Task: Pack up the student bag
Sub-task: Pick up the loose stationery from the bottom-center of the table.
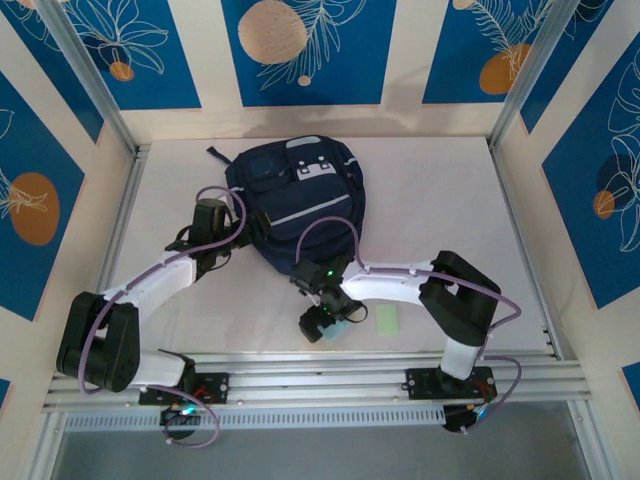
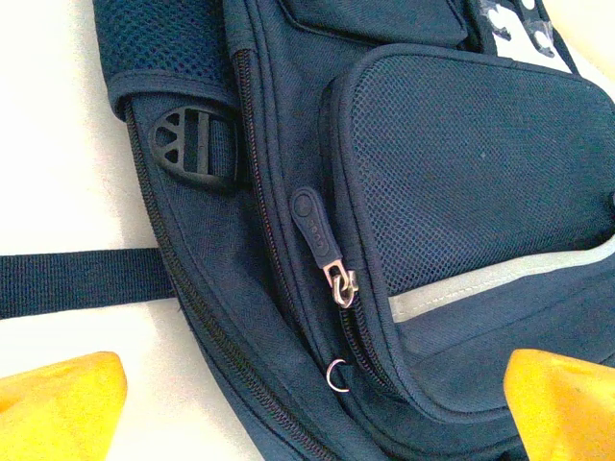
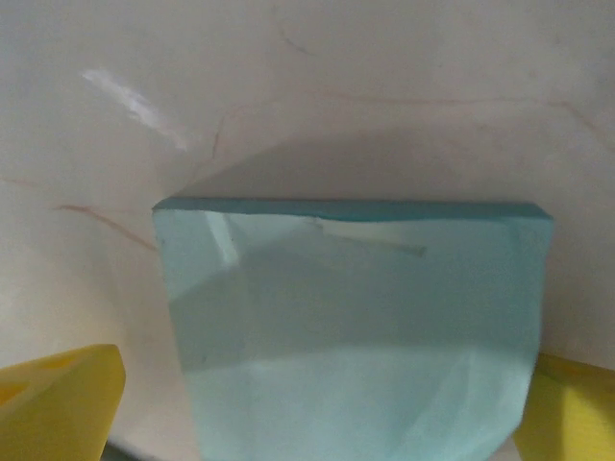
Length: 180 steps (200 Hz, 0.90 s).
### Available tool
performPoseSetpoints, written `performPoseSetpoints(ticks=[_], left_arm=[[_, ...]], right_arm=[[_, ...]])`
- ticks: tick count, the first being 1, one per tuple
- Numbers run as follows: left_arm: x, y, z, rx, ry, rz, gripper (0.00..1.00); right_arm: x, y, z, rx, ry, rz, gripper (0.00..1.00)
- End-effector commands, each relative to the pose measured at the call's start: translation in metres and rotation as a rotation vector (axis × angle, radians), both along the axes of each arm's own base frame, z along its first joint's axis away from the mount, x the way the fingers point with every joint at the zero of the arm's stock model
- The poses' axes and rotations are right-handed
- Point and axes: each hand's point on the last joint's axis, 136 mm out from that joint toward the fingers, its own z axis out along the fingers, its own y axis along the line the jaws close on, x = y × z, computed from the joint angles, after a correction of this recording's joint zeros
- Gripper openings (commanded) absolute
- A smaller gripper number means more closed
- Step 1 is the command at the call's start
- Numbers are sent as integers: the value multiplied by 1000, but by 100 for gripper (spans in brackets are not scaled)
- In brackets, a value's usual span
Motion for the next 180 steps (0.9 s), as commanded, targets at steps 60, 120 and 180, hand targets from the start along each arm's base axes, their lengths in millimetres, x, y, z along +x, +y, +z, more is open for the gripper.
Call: performPoseSetpoints(ticks=[60,120,180], left_arm=[[-4,-5,12,9,-30,-45,99],[-5,-4,27,40,-60,-65,97],[-4,-20,38,108,-93,-165,96]], right_arm=[[-1,-21,-31,-147,-34,-20,87],[4,-16,-18,-35,-3,-73,70],[22,-14,15,76,-2,-153,67]])
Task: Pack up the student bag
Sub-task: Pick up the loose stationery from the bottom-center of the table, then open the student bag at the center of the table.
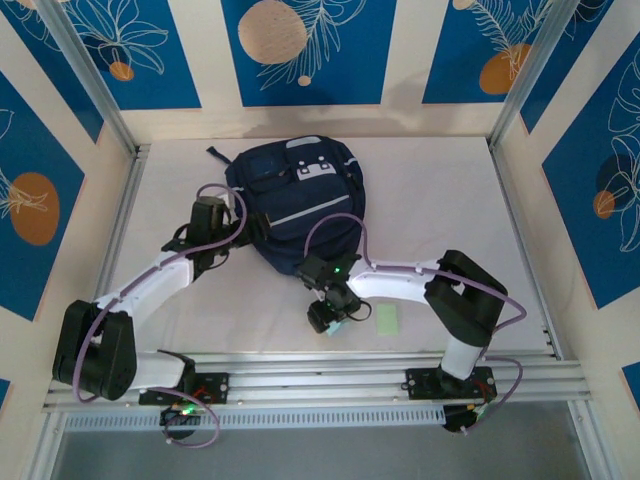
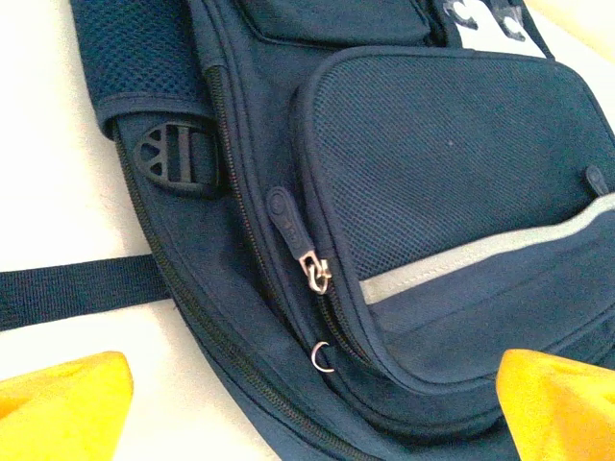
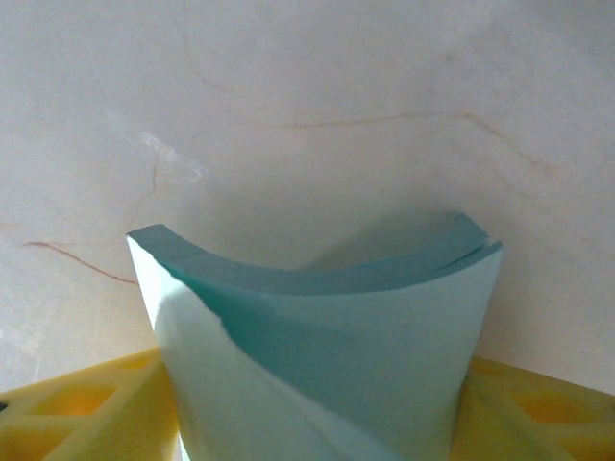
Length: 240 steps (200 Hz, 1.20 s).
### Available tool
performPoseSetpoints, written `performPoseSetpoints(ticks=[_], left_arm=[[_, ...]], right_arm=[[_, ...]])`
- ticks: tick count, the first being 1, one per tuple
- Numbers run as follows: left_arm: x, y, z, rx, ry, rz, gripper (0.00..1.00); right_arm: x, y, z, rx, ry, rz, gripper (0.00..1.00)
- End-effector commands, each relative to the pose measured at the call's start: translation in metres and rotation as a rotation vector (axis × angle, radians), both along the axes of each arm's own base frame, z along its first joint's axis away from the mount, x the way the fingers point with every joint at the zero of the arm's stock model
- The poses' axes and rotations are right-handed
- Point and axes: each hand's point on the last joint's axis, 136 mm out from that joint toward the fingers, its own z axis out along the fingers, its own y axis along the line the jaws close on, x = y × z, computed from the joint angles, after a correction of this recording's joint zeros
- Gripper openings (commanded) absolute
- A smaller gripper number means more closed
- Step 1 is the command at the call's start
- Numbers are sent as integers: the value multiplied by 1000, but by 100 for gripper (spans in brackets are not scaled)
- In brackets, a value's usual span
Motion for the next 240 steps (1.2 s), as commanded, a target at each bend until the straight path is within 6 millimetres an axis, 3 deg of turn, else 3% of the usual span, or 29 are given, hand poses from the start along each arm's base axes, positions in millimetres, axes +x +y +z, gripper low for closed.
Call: performPoseSetpoints(ticks=[1,25,67,101,127,155,188,196,205,234,240], left_arm=[[2,-17,22,53,-57,-99,96],[4,-38,32,172,-94,-232,95],[7,-84,33,390,-165,-461,91],[13,-121,18,473,-182,-608,85],[19,-142,1,539,-181,-689,85],[32,-148,-20,626,-156,-711,85],[43,-148,-37,684,-114,-723,75],[46,-148,-40,692,-114,-720,71],[48,-149,-41,683,-113,-723,60],[47,-158,-30,610,-102,-746,0],[45,-161,-24,585,-102,-750,0]], right_arm=[[10,-8,14,27,-6,-54,67],[29,-24,41,82,-27,-137,68],[75,-71,80,213,-49,-373,68],[121,-119,105,262,-112,-578,68],[148,-141,122,360,-155,-702,68],[164,-152,139,480,-180,-781,68],[165,-156,149,518,-207,-791,65],[164,-157,150,519,-210,-793,63],[163,-157,150,523,-210,-791,60],[160,-158,153,535,-219,-791,52],[159,-157,154,538,-217,-792,52]])
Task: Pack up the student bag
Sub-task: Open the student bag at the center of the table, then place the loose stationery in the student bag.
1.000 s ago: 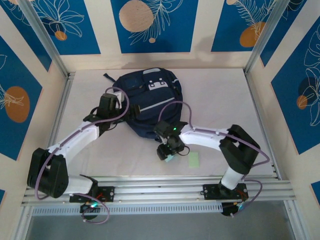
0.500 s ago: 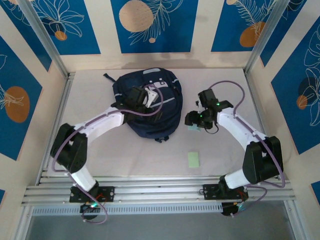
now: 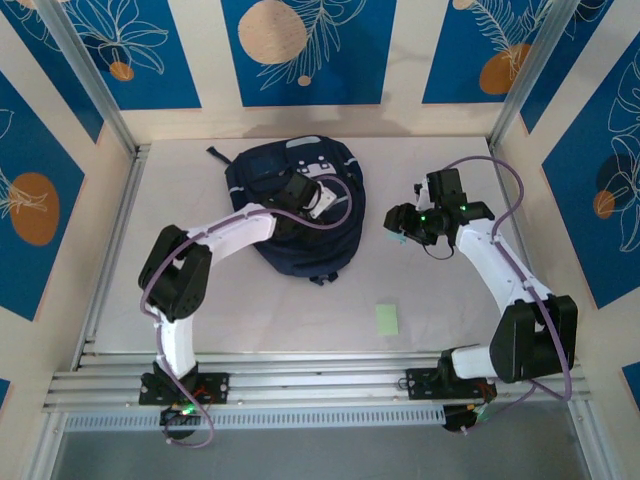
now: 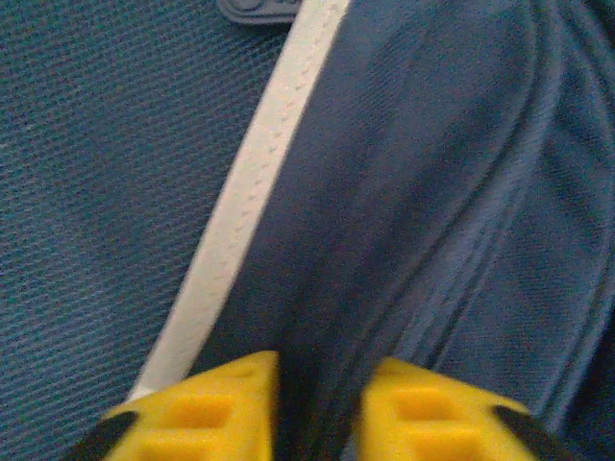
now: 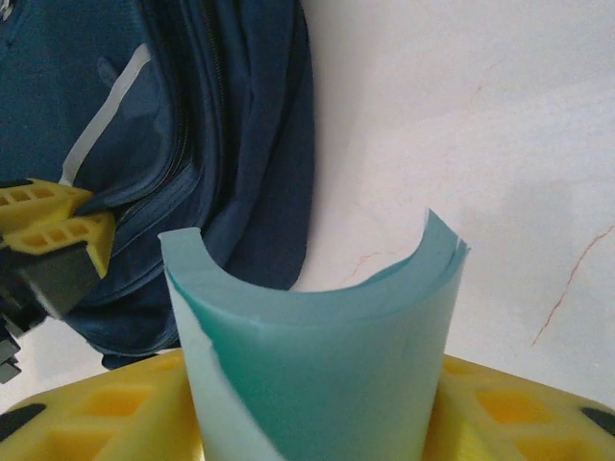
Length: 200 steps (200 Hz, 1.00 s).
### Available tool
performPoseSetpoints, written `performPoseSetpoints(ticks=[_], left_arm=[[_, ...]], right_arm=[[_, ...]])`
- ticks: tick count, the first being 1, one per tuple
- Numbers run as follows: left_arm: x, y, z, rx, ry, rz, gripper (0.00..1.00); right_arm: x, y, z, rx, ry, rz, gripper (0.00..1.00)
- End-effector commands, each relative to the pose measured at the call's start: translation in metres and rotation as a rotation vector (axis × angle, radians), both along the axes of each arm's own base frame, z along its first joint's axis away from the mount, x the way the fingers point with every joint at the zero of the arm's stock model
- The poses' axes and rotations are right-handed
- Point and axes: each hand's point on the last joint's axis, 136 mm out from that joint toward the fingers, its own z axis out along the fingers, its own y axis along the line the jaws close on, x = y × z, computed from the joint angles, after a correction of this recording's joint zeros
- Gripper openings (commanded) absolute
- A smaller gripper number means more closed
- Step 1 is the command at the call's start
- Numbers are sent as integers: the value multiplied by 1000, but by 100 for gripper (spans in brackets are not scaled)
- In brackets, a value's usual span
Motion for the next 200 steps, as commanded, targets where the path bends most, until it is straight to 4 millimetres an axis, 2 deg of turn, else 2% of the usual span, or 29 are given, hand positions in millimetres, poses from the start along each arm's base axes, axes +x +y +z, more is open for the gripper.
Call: performPoseSetpoints(ticks=[1,28,58,82,123,137,169,181,200], left_arm=[[4,-2,17,-43,24,2,0],[1,-9,54,-204,78,18,0],[12,-5,95,-396,138,85,0],[20,-6,113,-448,126,94,0],[26,-11,128,-495,116,93,0],[27,-11,130,-509,117,96,0],[27,-9,132,-533,123,107,0],[27,-9,133,-543,125,107,0],[27,-11,135,-561,129,105,0]], right_arm=[[-6,3,7,41,-16,8,52],[-5,12,10,99,-16,0,51],[7,42,15,192,-22,25,51],[23,71,13,200,0,63,52],[54,117,0,168,48,114,53],[65,130,-7,155,69,123,61],[76,141,-13,156,111,126,96],[74,141,-9,157,99,130,99],[71,135,-7,158,84,122,98]])
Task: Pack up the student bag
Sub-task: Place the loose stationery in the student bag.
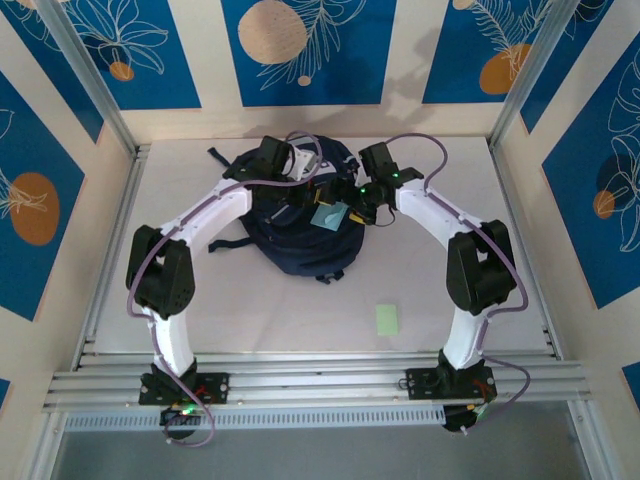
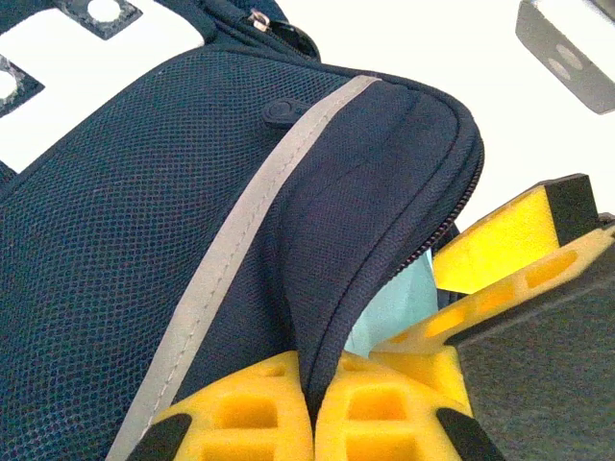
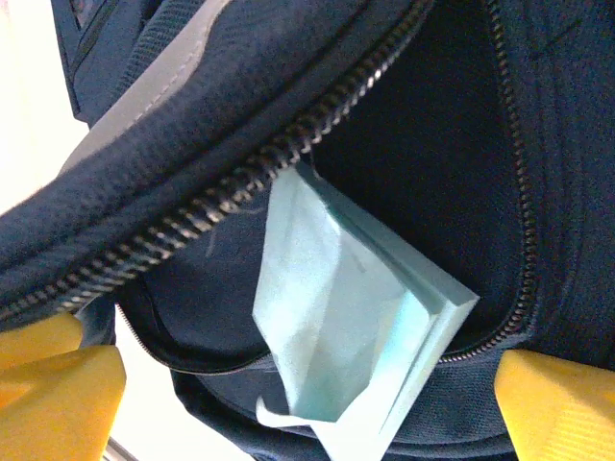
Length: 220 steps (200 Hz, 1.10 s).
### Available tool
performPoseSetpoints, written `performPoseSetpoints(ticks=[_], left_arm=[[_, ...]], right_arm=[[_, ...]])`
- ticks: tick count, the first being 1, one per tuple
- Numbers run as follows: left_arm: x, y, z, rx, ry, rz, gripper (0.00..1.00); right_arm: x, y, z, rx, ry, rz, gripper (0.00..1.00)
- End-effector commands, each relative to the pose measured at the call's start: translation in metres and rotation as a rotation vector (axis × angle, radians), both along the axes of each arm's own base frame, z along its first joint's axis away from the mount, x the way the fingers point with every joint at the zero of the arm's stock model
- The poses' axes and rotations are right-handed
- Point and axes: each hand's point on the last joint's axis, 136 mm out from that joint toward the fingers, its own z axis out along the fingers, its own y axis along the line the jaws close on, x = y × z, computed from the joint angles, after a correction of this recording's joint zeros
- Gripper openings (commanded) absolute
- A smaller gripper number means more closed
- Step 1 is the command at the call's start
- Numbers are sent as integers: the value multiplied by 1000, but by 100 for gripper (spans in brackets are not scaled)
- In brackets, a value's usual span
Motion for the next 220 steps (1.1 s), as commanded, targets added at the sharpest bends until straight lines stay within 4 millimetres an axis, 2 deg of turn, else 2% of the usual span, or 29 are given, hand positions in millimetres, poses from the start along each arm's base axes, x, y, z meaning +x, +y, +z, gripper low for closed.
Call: performPoseSetpoints(ticks=[1,18,45,69,73,85,97,128,154,179,202,220], left_arm=[[3,-11,51,-133,-80,-14,0],[2,-13,53,-150,-76,-21,0],[0,-16,54,-175,-62,-29,0],[-3,-20,57,-201,-48,-38,0],[-4,-21,58,-206,-46,-39,0],[-7,-22,58,-216,-41,-43,0],[-8,-23,57,-215,-41,-43,0],[-9,-26,51,-224,-18,-43,0],[-9,-31,50,-246,-9,-44,0],[-7,-31,51,-244,-15,-35,0],[-4,-28,47,-228,-16,-23,0],[-2,-28,44,-227,-11,-15,0]], right_arm=[[-4,-4,12,9,-15,-10,97],[-8,-6,8,29,-12,-16,90],[-13,3,-6,86,10,-18,58],[-5,15,-14,118,14,-21,36],[-3,18,-15,128,14,-18,31],[1,30,-12,170,10,-4,9],[3,42,-9,196,4,17,1],[2,61,5,231,-10,34,2],[11,73,-3,244,5,25,8],[16,74,-16,249,49,12,26],[8,58,-5,186,-1,12,48],[-4,39,7,138,-35,21,56]])
